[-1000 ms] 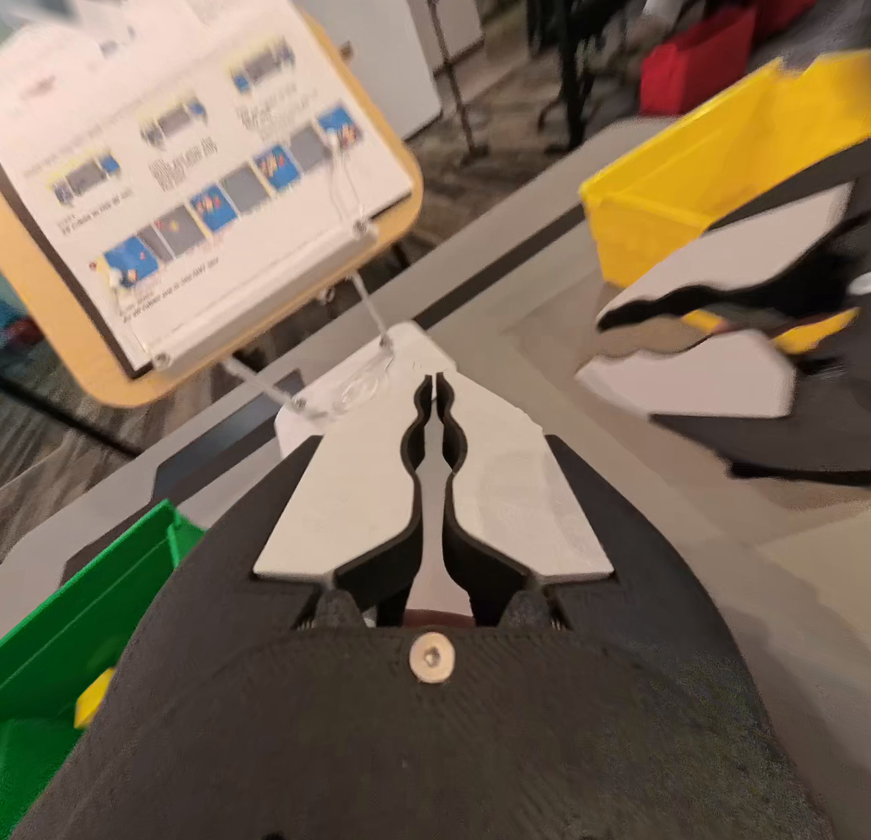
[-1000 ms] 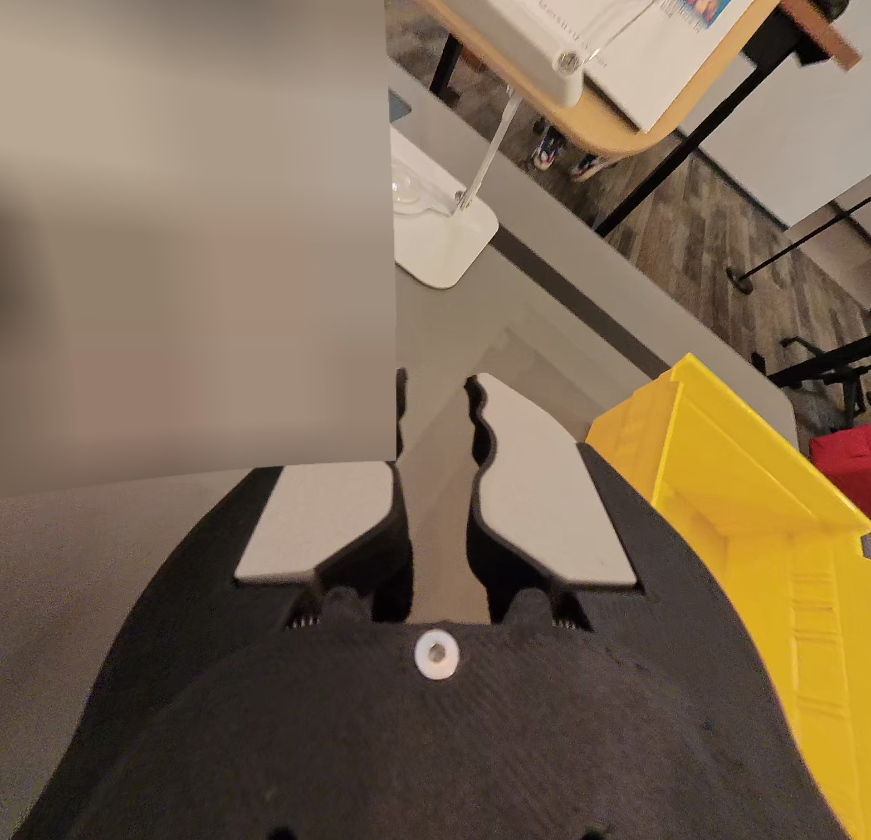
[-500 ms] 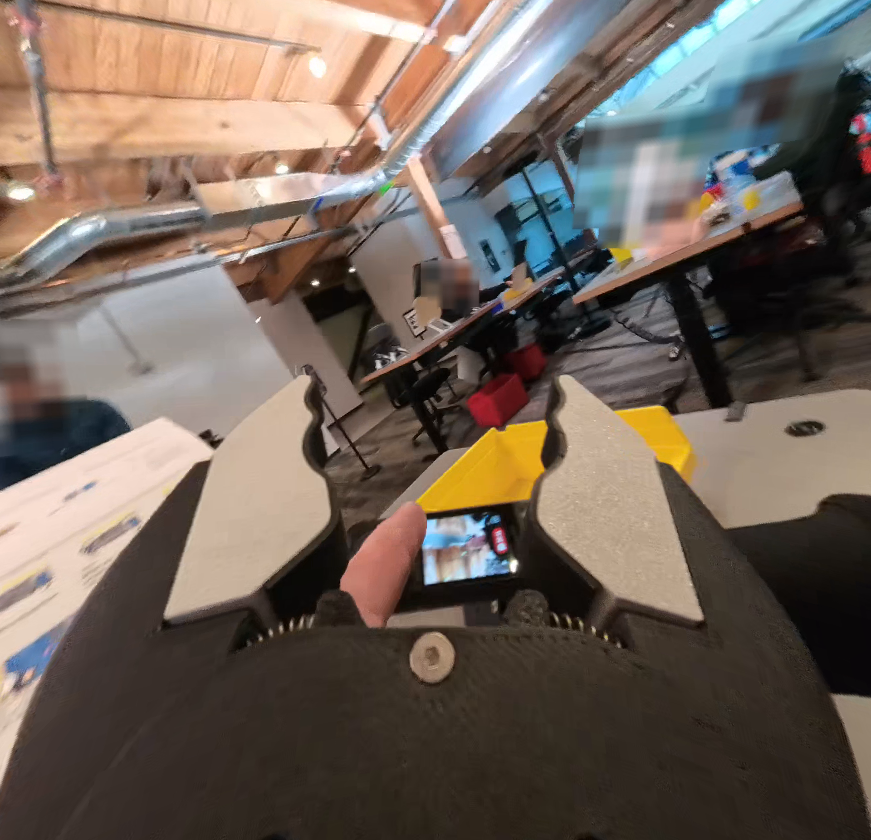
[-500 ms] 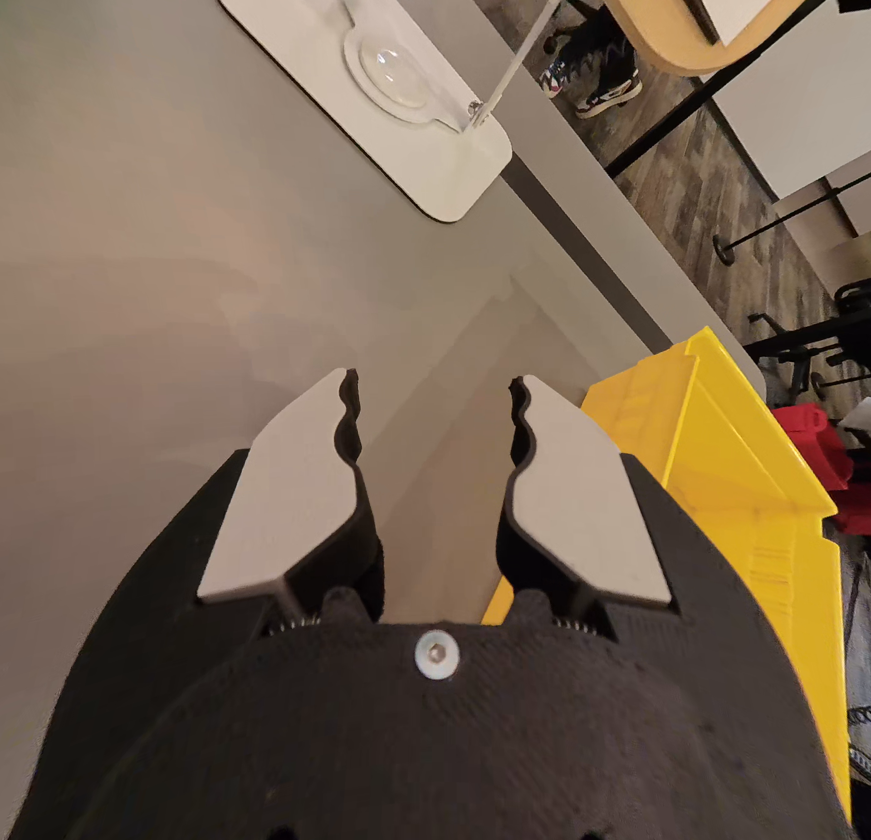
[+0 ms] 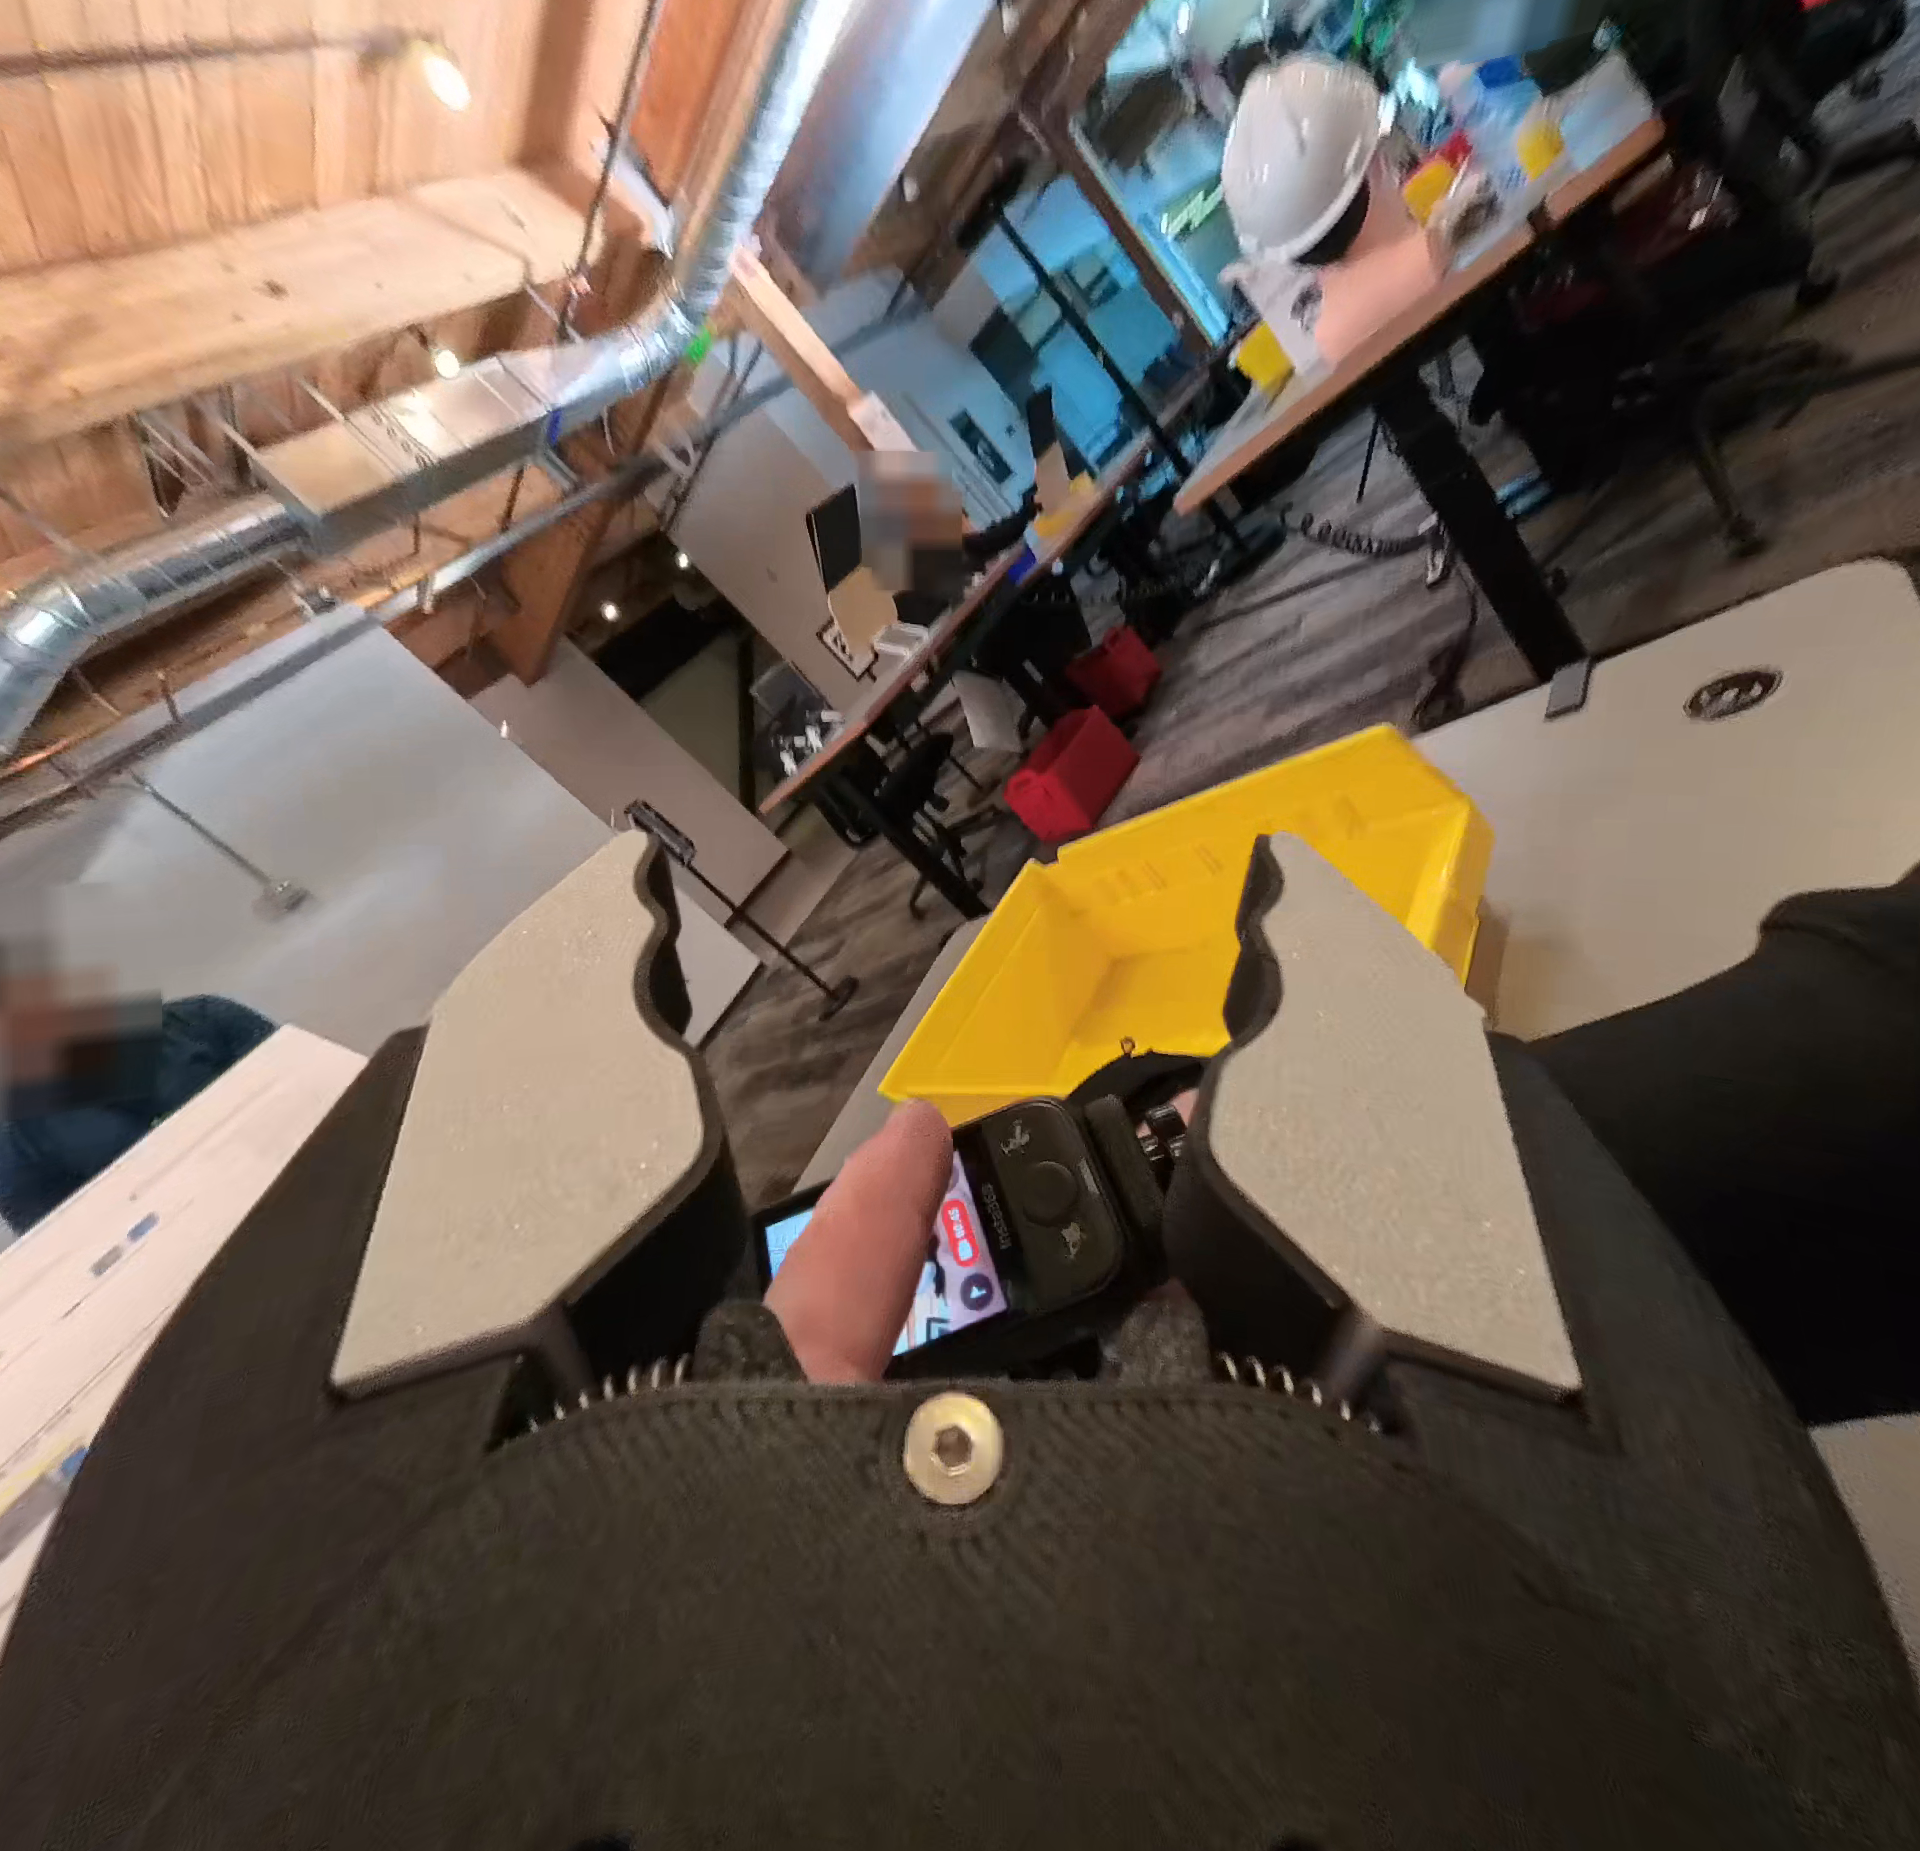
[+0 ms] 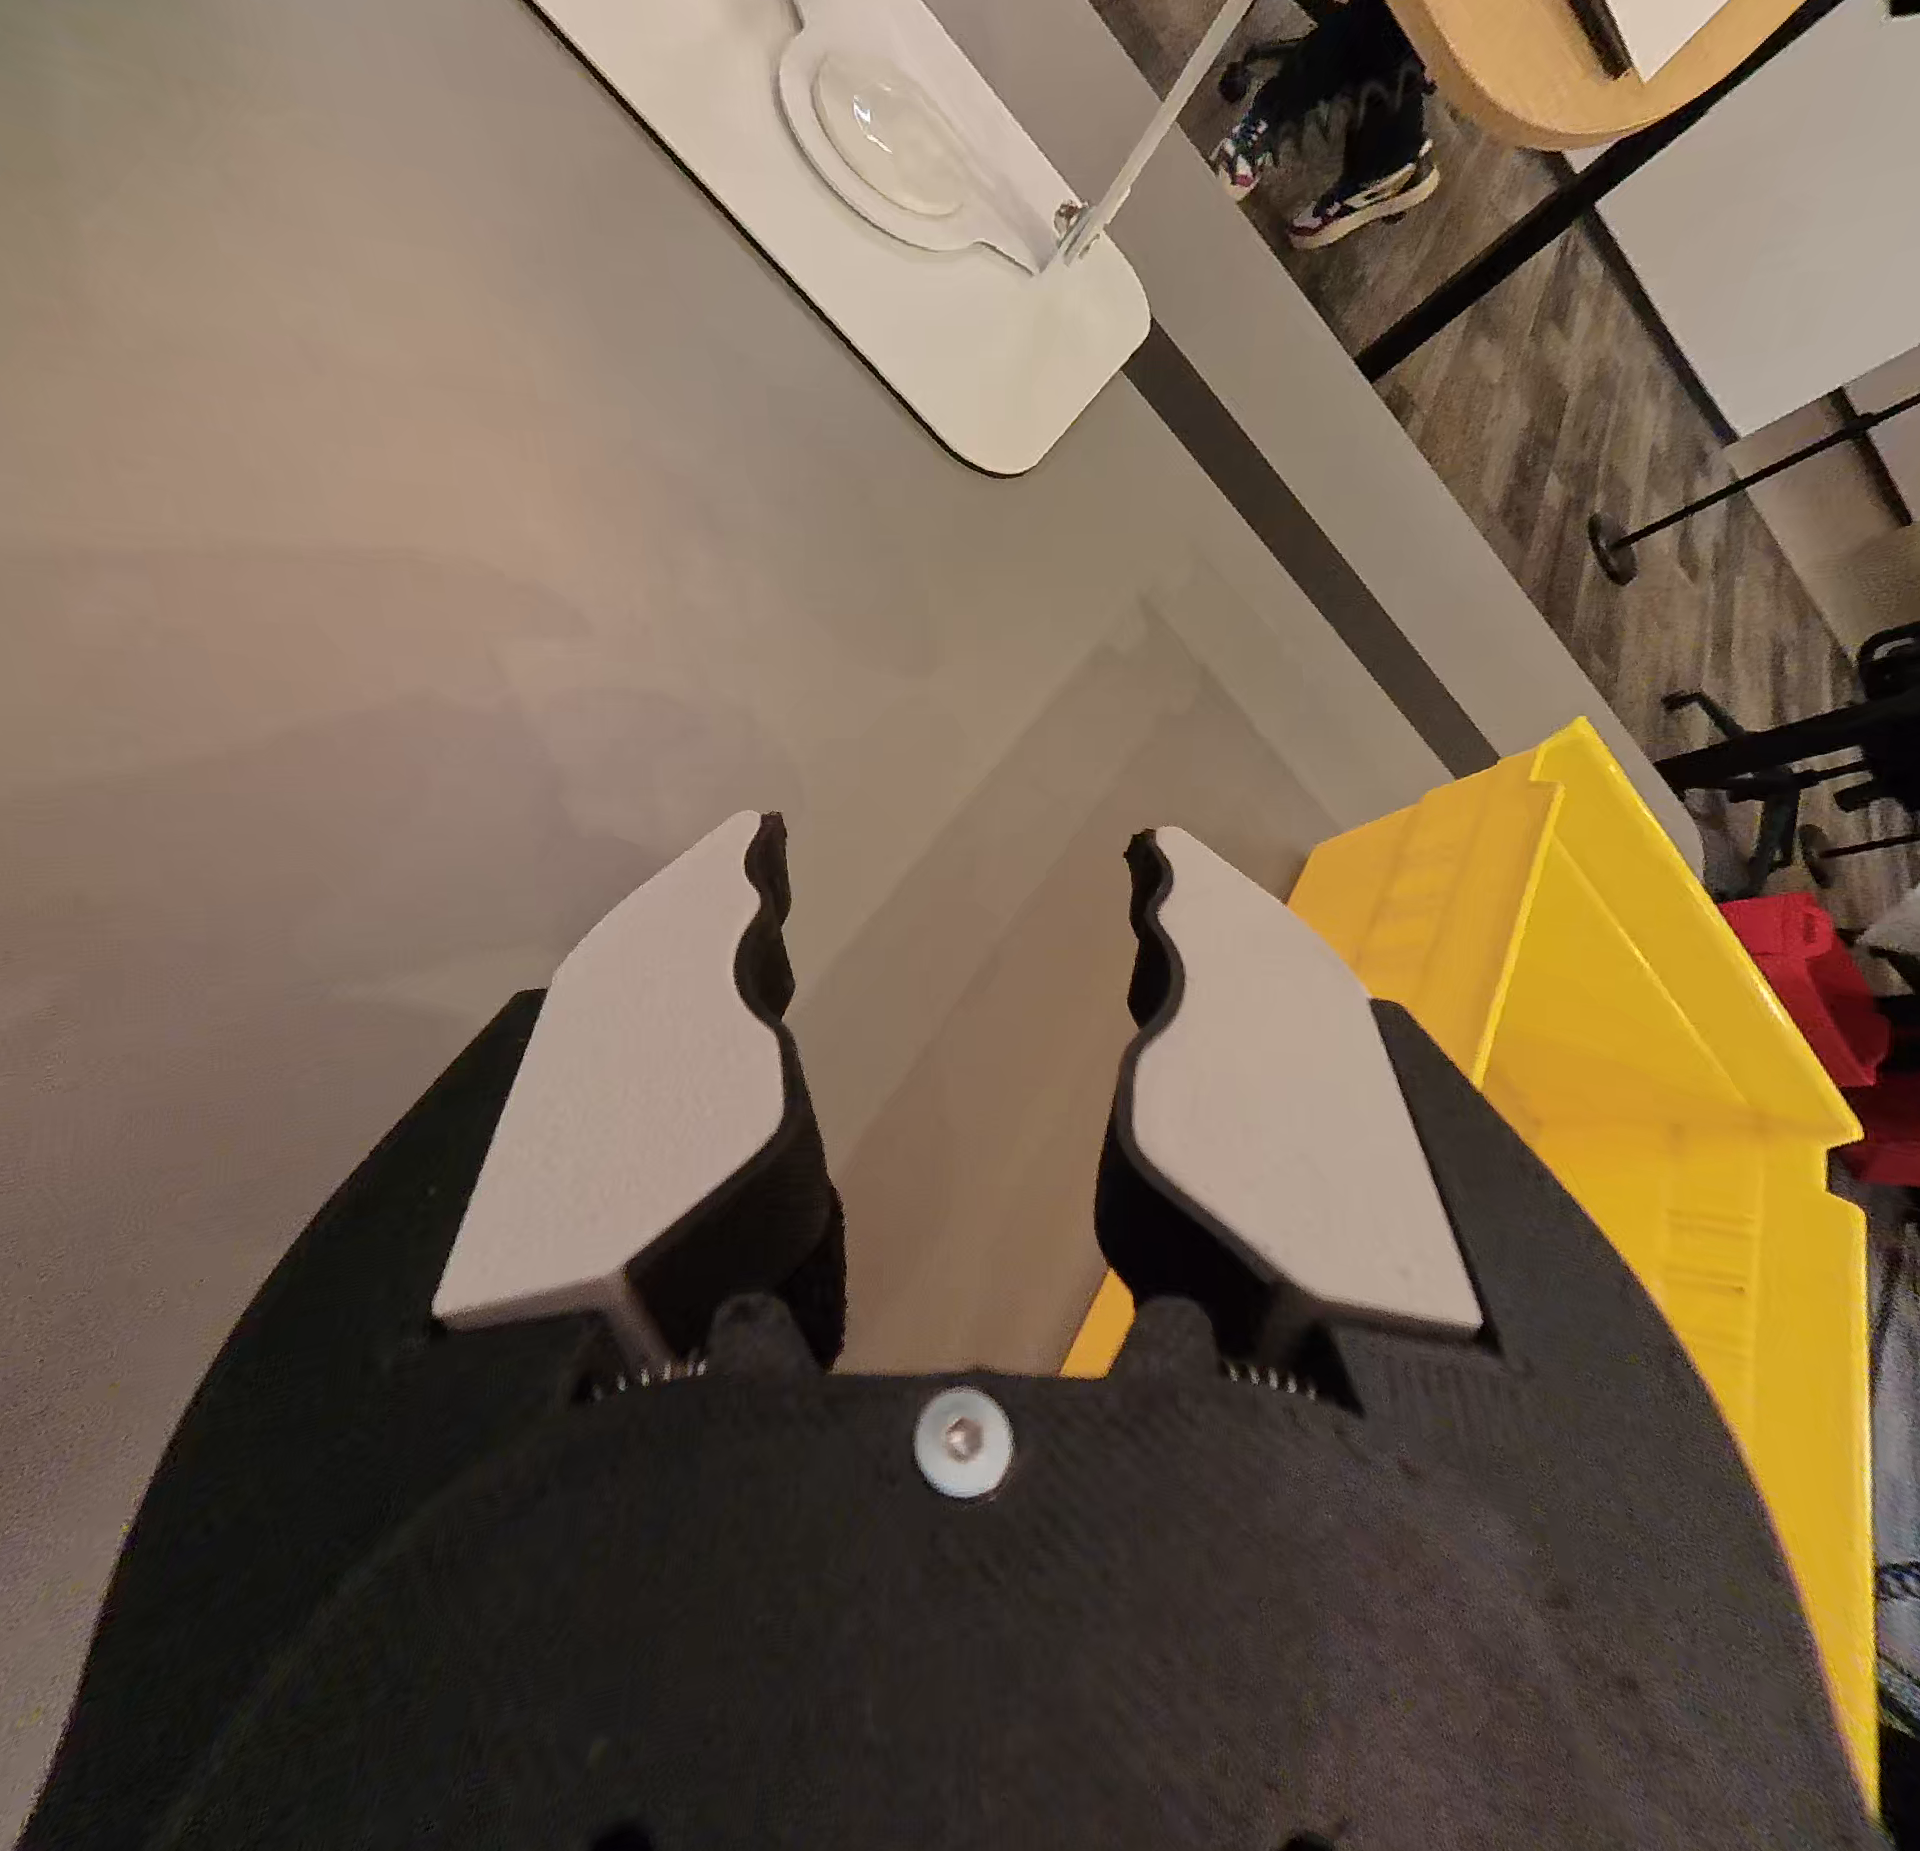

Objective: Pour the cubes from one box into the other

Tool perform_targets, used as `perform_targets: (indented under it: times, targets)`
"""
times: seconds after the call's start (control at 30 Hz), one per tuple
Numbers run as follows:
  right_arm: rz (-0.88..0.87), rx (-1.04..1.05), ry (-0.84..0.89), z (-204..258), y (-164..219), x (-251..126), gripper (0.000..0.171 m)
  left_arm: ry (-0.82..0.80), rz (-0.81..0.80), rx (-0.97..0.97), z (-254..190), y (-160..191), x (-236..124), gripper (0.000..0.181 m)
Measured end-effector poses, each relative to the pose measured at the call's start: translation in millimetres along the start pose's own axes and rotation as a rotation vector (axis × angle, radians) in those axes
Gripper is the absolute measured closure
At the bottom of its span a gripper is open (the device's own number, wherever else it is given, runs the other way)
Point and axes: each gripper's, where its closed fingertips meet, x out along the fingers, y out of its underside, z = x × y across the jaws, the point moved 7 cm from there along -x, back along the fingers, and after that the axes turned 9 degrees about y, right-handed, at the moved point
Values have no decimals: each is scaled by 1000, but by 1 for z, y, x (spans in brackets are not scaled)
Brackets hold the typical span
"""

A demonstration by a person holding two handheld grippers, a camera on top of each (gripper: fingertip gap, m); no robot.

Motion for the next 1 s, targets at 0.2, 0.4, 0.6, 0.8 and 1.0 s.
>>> perform_targets:
  times: [0.2, 0.4, 0.6, 0.8, 1.0]
  targets:
    - [-15, 54, -2, -11, -1, -2, 111, -133, -2, -101, 29, 8, -27, 85]
    - [-29, 142, -34, -19, 1, -1, 113, -330, 74, -173, 67, 36, -63, 109]
    - [-136, 274, -6, -28, -5, -3, 168, -399, 366, -452, 89, 109, -83, 181]
    - [-115, 191, -28, 3, -18, 4, 168, -349, 723, -476, 71, 168, -59, 181]
    - [-85, 172, -62, 26, -25, 12, 167, -323, 834, -500, 56, 197, -45, 181]
